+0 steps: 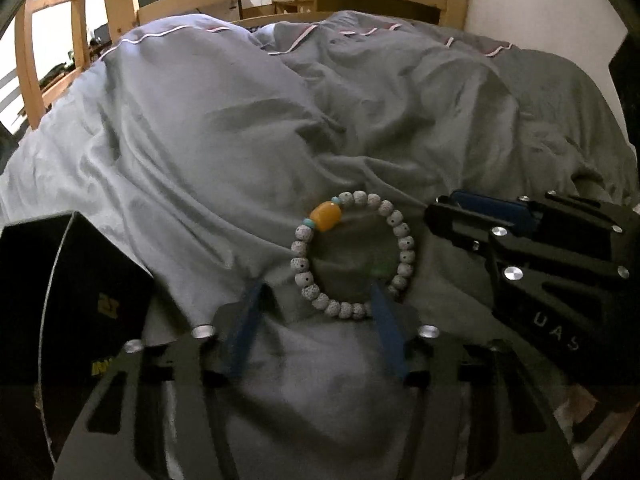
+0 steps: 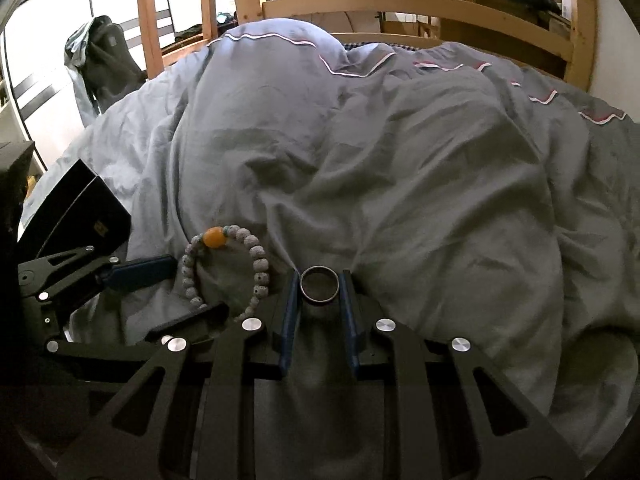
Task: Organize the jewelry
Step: 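Carry the grey bracelet with the left tool while the right tool carries the ring to the box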
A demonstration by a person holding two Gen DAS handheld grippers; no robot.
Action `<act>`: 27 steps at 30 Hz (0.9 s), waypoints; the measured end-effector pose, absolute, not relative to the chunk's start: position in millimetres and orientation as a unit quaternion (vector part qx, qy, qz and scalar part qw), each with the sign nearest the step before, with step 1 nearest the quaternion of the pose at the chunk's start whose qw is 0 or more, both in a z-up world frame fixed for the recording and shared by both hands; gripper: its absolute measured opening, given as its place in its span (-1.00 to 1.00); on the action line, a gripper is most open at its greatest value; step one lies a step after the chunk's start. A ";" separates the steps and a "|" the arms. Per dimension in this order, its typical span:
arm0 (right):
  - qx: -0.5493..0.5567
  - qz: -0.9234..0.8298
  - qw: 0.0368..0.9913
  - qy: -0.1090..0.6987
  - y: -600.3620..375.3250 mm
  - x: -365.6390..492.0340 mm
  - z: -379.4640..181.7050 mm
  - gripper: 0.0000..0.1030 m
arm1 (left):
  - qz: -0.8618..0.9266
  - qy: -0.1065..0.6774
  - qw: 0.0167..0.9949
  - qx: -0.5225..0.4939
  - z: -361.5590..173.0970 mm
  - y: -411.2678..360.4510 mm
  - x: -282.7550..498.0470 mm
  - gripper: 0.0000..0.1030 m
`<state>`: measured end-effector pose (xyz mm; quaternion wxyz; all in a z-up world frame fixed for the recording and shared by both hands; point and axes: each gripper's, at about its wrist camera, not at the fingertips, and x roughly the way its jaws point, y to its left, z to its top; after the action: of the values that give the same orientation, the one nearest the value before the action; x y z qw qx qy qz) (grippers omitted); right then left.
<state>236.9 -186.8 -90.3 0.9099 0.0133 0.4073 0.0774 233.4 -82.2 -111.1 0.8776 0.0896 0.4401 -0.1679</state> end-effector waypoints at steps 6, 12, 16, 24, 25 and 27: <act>0.022 0.077 0.911 0.405 -189.6 235.7 -89.9 -0.60 | -0.156 0.443 0.882 0.044 -101.9 -63.8 238.1 -0.83; 0.025 0.076 0.911 0.404 -189.9 235.8 -89.4 -0.60 | -0.163 0.410 0.896 0.036 -79.4 -63.5 227.7 -0.84; 0.036 0.079 0.913 0.398 -192.0 234.6 -85.9 -0.60 | -0.166 0.402 0.900 0.025 -71.2 -62.9 227.3 -0.84; 0.040 0.083 0.917 0.388 -190.0 231.3 -71.2 -0.59 | -0.166 0.386 0.907 0.011 -53.4 -59.7 227.3 -0.84; 0.040 0.083 0.917 0.387 -189.2 230.8 -69.3 -0.59 | -0.166 0.385 0.908 0.010 -51.9 -59.1 227.0 -0.84; 0.040 0.083 0.918 0.386 -189.0 231.0 -65.9 -0.59 | -0.165 0.383 0.909 0.008 -49.9 -57.8 226.5 -0.84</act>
<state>231.0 -189.0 -65.9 0.9177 0.0396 0.3865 0.0830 226.5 -57.8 -49.9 0.9088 0.0083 0.3833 -0.1645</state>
